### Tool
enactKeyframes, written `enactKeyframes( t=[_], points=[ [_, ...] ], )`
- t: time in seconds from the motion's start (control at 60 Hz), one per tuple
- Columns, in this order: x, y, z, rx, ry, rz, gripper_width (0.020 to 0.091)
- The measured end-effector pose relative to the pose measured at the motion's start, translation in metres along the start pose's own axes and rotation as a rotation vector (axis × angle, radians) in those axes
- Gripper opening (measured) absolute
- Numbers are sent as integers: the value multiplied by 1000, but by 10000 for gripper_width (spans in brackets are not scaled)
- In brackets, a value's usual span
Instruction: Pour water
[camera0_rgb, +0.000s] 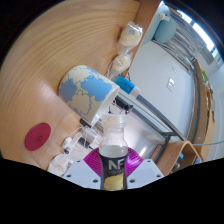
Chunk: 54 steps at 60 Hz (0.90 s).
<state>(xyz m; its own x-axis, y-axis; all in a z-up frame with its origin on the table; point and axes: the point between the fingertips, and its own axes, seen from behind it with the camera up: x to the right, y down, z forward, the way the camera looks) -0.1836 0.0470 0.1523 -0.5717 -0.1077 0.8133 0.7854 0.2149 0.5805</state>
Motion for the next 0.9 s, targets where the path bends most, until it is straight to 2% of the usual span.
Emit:
enactKeyframes(
  t=[0.233,0.433,0.567,0.733,0.75,0.9],
  points=[
    [-4,-1,-1,11,4,76,257],
    [-26,22,-19,32,-116,843,274],
    [-42,28,-22,38,-153,1378,272],
    [-52,21,-25,150,-232,1899,271],
    [-51,14,-25,137,-217,1936,270],
    [-57,12,-19,193,-220,2076,271]
  ],
)
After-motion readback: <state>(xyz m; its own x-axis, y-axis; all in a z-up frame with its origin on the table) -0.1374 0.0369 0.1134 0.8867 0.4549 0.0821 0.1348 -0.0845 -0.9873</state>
